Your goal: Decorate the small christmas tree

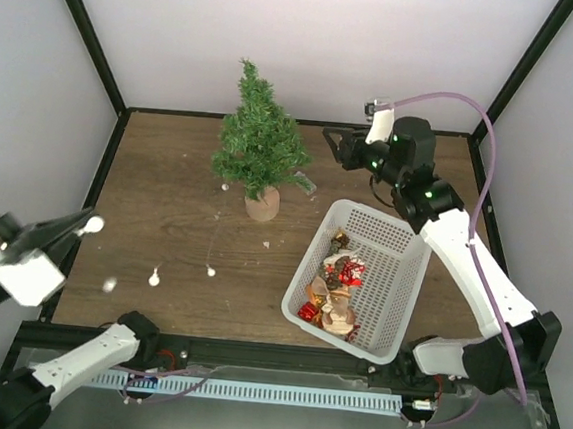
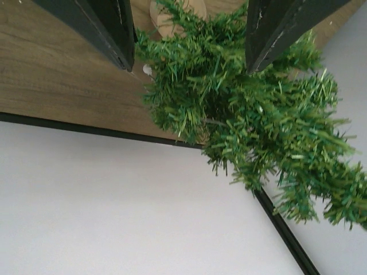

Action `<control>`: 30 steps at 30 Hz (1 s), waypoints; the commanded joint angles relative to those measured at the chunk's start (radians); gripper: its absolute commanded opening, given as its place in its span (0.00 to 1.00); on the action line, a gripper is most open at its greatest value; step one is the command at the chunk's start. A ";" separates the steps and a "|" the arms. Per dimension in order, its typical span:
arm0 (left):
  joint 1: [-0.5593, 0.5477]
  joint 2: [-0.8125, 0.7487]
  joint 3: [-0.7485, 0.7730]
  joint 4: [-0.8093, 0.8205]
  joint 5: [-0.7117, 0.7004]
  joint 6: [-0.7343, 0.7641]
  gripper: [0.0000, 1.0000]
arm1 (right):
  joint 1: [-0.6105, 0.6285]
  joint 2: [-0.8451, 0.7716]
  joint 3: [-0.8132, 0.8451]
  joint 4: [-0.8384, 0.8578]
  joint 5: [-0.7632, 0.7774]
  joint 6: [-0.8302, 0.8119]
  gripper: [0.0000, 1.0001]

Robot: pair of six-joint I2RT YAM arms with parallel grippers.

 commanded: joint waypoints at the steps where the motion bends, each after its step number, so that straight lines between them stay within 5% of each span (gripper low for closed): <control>1: 0.016 0.131 0.046 0.189 0.231 -0.083 0.00 | -0.004 -0.087 -0.059 -0.007 -0.017 -0.030 0.46; 8: 0.016 0.403 0.191 0.303 0.381 -0.167 0.00 | -0.003 -0.232 -0.105 -0.028 -0.069 -0.041 0.49; 13: -0.026 0.602 0.346 0.385 0.326 -0.109 0.00 | -0.004 -0.284 -0.088 -0.092 -0.058 -0.031 0.50; 19: -0.330 0.733 0.235 0.556 -0.098 0.321 0.00 | -0.003 -0.337 -0.137 -0.066 -0.091 -0.020 0.51; 30: -0.349 0.994 0.258 1.049 -0.232 0.849 0.00 | -0.004 -0.375 -0.186 -0.034 -0.063 0.003 0.51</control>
